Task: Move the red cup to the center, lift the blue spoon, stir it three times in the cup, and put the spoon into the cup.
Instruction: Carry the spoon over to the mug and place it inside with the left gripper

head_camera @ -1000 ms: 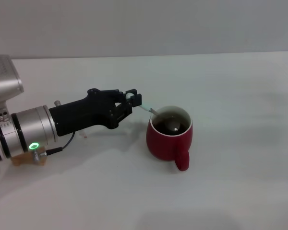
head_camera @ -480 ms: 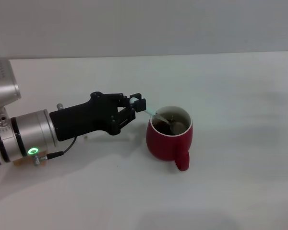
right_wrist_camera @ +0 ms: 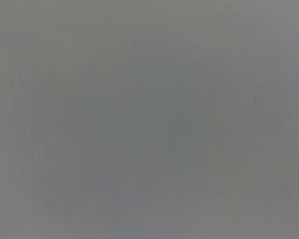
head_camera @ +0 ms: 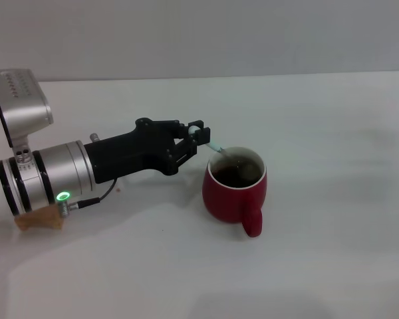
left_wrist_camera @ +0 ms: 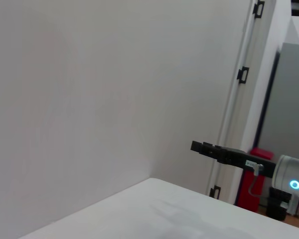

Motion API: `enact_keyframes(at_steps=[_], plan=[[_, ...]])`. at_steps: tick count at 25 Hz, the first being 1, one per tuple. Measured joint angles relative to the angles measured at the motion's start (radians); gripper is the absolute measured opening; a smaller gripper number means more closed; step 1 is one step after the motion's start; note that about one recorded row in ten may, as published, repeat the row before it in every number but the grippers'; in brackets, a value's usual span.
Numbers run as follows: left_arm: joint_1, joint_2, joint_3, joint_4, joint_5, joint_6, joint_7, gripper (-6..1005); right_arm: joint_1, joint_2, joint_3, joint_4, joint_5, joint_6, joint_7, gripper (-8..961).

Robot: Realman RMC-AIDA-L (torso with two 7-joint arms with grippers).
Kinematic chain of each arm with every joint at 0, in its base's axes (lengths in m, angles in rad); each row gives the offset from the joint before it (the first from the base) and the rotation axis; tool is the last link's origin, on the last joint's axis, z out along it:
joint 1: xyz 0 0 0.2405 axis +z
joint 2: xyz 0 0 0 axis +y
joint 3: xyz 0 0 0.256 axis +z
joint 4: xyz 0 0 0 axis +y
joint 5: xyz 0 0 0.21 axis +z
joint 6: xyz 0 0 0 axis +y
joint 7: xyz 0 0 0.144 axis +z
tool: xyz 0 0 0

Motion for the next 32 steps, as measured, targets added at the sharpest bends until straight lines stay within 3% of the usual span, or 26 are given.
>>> enact_keyframes(at_steps=[10, 17, 24, 32], plan=[[0.055, 0.018, -0.035, 0.006, -0.004, 0.032, -0.003, 215, 0.003, 0.001, 0.000, 0.004, 0.000, 0.002, 0.000, 588], [0.082, 0.011, -0.042, 0.008, -0.004, 0.085, -0.004, 222, 0.008, 0.000, -0.002, 0.004, 0.000, 0.011, 0.000, 588], [0.047, -0.002, -0.023, -0.001, -0.002, 0.076, 0.003, 229, 0.010, 0.001, -0.002, 0.004, 0.000, 0.012, 0.000, 589], [0.017, -0.010, -0.024, -0.015, -0.012, -0.033, 0.005, 237, 0.008, 0.002, -0.002, 0.004, -0.001, 0.012, 0.000, 589]])
